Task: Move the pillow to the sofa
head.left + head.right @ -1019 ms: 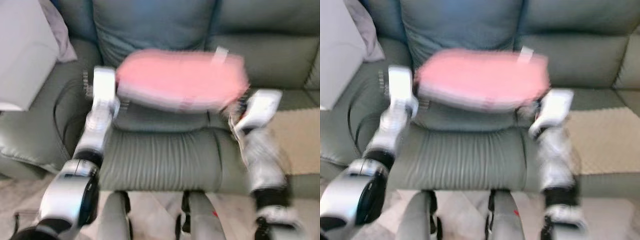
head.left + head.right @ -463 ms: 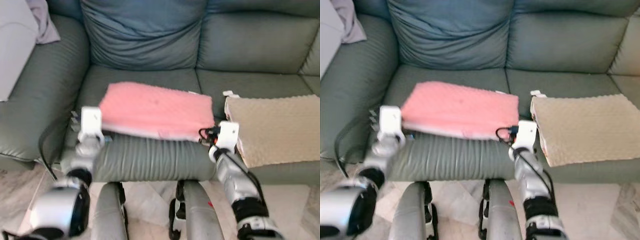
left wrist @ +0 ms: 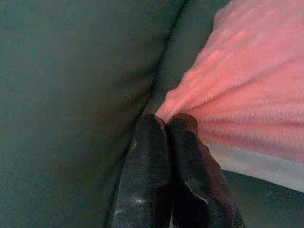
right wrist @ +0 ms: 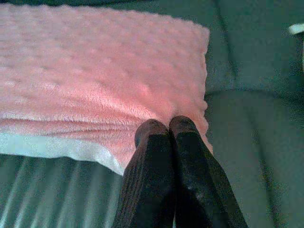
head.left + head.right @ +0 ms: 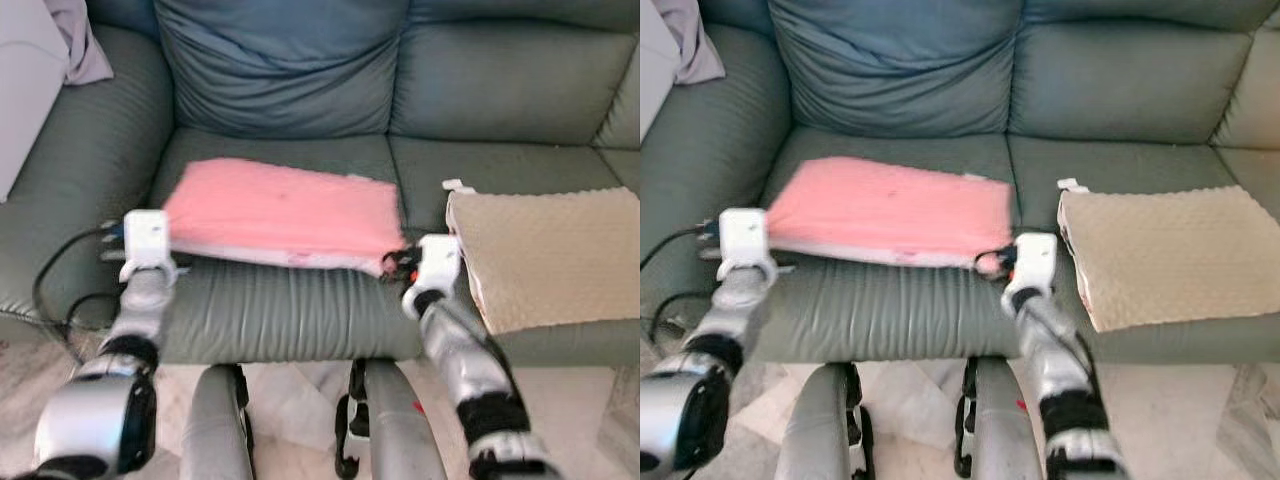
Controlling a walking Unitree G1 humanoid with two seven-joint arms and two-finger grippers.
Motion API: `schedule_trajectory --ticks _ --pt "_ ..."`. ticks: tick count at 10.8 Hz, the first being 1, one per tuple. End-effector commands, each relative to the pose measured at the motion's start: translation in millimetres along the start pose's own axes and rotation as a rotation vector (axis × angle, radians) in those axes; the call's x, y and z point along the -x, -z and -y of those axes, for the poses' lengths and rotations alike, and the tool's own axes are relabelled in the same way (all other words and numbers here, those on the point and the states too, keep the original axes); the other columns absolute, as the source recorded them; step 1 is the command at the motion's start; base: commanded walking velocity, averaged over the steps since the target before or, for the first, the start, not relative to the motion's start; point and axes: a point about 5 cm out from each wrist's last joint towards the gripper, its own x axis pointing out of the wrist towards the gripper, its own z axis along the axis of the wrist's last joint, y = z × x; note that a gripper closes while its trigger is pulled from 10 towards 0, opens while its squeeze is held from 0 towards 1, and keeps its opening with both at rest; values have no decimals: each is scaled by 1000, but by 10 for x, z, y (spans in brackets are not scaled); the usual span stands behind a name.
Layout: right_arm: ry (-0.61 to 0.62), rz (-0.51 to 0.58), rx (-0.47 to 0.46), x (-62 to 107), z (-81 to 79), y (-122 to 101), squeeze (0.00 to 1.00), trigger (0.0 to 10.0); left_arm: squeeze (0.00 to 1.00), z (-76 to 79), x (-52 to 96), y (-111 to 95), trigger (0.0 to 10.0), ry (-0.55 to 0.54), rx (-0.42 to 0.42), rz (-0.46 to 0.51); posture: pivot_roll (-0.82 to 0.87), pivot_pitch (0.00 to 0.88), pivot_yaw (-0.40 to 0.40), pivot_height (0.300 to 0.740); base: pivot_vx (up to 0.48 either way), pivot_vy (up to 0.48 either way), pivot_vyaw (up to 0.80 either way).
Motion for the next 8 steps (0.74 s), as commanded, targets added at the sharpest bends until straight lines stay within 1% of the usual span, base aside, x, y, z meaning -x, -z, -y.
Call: schedule_trajectory --ticks 1,2,5,6,8 --pt "72 -19 38 83 190 53 0 10000 0 -268 -7 89 10000 -114 19 -33 -42 236 -70 632 0 0 0" --pt "86 -31 69 101 209 86 0 10000 0 -267 2 112 10000 -113 16 -39 -42 234 -70 632 0 0 0" --pt "167 -27 86 117 358 45 0 10000 0 -182 36 160 10000 -91 5 -54 -35 225 -62 632 0 0 0" --pt "211 -31 104 145 463 39 0 10000 0 -151 62 185 10000 -77 1 -48 -33 223 -62 632 0 0 0" --pt "248 -42 124 170 550 42 0 10000 0 -151 98 228 10000 -78 -3 -42 -31 220 -62 632 0 0 0"
